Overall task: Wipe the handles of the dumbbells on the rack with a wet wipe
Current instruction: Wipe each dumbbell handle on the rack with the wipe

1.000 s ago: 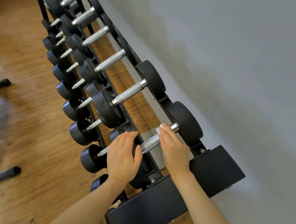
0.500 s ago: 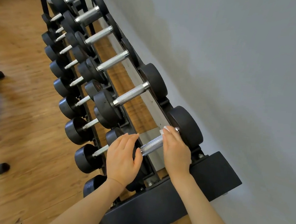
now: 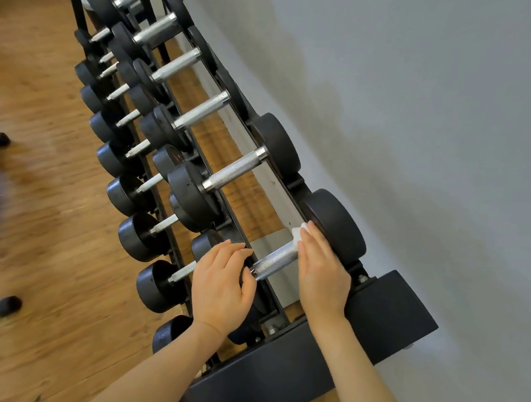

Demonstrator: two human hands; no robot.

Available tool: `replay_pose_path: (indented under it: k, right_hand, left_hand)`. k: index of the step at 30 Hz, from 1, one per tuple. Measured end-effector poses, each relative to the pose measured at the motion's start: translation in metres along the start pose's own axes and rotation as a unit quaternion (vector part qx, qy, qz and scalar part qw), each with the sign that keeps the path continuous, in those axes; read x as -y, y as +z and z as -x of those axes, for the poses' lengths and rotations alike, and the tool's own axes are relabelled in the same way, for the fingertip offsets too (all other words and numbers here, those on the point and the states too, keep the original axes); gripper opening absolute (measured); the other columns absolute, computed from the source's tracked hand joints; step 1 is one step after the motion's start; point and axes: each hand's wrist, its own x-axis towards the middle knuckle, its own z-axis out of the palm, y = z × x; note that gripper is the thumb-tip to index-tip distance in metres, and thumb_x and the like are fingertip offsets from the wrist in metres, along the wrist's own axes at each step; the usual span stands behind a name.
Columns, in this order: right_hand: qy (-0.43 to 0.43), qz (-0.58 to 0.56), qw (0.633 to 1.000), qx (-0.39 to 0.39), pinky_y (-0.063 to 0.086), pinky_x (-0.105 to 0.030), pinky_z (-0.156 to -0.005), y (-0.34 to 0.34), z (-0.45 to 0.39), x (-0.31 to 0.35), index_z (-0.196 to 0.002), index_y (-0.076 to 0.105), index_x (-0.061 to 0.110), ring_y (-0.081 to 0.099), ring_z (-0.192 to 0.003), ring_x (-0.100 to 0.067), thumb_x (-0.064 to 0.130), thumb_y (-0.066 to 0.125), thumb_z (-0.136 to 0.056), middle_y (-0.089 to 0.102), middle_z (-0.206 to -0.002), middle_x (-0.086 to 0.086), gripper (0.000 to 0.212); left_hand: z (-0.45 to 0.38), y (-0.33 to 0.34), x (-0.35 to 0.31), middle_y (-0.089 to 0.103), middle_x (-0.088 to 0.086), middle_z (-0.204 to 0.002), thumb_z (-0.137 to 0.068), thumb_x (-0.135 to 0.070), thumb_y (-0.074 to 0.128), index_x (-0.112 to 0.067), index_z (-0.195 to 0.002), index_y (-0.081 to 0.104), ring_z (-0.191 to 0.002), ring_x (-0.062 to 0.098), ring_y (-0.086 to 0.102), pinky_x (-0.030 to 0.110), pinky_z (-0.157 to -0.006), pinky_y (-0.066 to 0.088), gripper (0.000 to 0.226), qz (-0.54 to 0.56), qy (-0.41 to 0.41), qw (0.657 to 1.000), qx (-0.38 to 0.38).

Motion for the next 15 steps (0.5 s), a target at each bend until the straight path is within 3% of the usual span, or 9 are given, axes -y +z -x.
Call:
replay_pose_path:
  k: [3,6,10,15]
  right_hand:
    - [-0.04,-0.003,0.999,0.0,0.058,-0.028,-0.07,0.006,0.002,0.0,-0.12,0.065,0.003,0.07,-0.097,-0.021,0.008,0.078,-0.077,0.065,-0.124,-0.012,0.045]
    - [-0.098,0.012,0.994,0.038,0.058,-0.025,-0.063,0.006,0.004,-0.007,-0.122,0.064,0.004,0.072,-0.086,-0.018,0.011,0.079,-0.076,0.063,-0.128,-0.01,0.049]
    - [-0.051,0.029,0.998,0.006,0.06,-0.033,-0.064,0.001,0.0,-0.013,-0.122,0.063,0.001,0.071,-0.09,-0.025,0.006,0.082,-0.072,0.062,-0.129,-0.014,0.053]
    - [-0.07,0.014,0.997,0.02,0.059,-0.029,-0.064,0.005,0.005,-0.007,-0.123,0.063,0.002,0.071,-0.09,-0.023,0.007,0.083,-0.072,0.062,-0.129,-0.012,0.056]
  left_hand:
    - [0.0,0.001,0.0,0.07,0.001,-0.111,-0.09,-0.029,0.04,-0.013,-0.11,0.072,-0.113,0.022,0.061,0.041,-0.098,0.048,0.041,-0.004,0.001,1.0,0.003]
    - [0.001,0.0,0.0,0.07,0.001,-0.11,-0.089,-0.029,0.04,-0.013,-0.109,0.072,-0.113,0.022,0.061,0.037,-0.1,0.043,0.041,-0.005,0.004,1.0,-0.003]
    - [0.0,0.001,0.0,0.07,0.0,-0.108,-0.089,-0.028,0.041,-0.013,-0.108,0.072,-0.112,0.018,0.058,0.033,-0.101,0.038,0.039,-0.006,0.004,1.0,-0.012]
    - [0.001,0.001,0.0,0.07,0.0,-0.109,-0.089,-0.029,0.041,-0.014,-0.108,0.072,-0.113,0.019,0.058,0.032,-0.1,0.038,0.039,-0.005,0.002,1.0,-0.011]
